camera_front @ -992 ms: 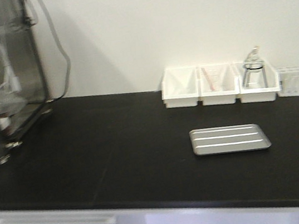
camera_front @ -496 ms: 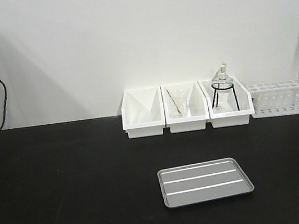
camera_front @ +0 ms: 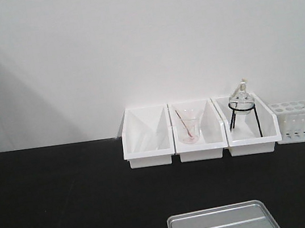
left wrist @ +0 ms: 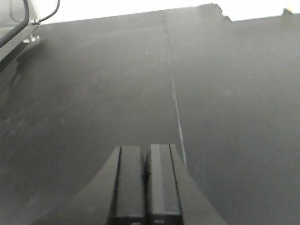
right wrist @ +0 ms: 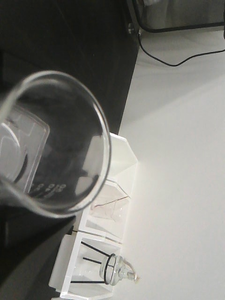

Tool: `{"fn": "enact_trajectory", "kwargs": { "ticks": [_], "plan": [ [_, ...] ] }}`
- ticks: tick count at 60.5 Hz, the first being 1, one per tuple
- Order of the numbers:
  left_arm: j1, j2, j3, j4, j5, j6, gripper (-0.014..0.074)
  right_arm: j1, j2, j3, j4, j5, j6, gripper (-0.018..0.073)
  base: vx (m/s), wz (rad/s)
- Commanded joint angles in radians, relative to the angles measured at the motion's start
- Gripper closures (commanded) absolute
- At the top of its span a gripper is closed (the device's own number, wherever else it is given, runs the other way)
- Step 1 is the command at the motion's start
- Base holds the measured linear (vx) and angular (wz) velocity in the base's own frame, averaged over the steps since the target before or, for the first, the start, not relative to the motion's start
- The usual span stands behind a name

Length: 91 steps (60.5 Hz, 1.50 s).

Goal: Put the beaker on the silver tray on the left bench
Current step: 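Lower the held beaker with the right gripper onto the silver tray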

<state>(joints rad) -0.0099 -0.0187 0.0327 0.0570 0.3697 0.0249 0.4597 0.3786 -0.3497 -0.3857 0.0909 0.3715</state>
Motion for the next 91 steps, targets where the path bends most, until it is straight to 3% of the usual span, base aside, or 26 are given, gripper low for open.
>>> {"fn": "enact_trajectory", "kwargs": {
  "ticks": [1,54,62,74,83,91],
  "plan": [
    [-0.006,-0.007,0.02,-0.003,-0.075,-0.002,0.0595,-0.002,0.007,-0.032,-0.012,-0.078,-0.004,0.057,0.23,0.0],
    [-0.006,-0.007,0.02,-0.003,-0.075,-0.002,0.0595,-0.002,0.01,-0.032,-0.018,-0.116,-0.007,0.057,0.06,0.0],
    [-0.006,-0.007,0.02,-0.003,-0.075,-0.002,0.0595,-0.049,0.104,-0.032,-0.009,-0.271,-0.007,0.057,0.0,0.0],
    [-0.006,-0.007,0.02,-0.003,-0.075,-0.002,0.0595,-0.247,0.513,-0.032,0.159,-0.604,-0.007,0.057,0.0,0.0],
    [-0.006,-0.007,0.02,-0.003,-0.075,-0.002,0.0595,-0.325,0.897,-0.049,0.059,-0.981,-0.071,0.057,0.0,0.0],
    [-0.006,-0.007,0.02,-0.003,-0.075,-0.002,0.0595,-0.322,1.162,-0.125,-0.079,-1.107,-0.119,0.057,0.0,0.0]
  ]
}}
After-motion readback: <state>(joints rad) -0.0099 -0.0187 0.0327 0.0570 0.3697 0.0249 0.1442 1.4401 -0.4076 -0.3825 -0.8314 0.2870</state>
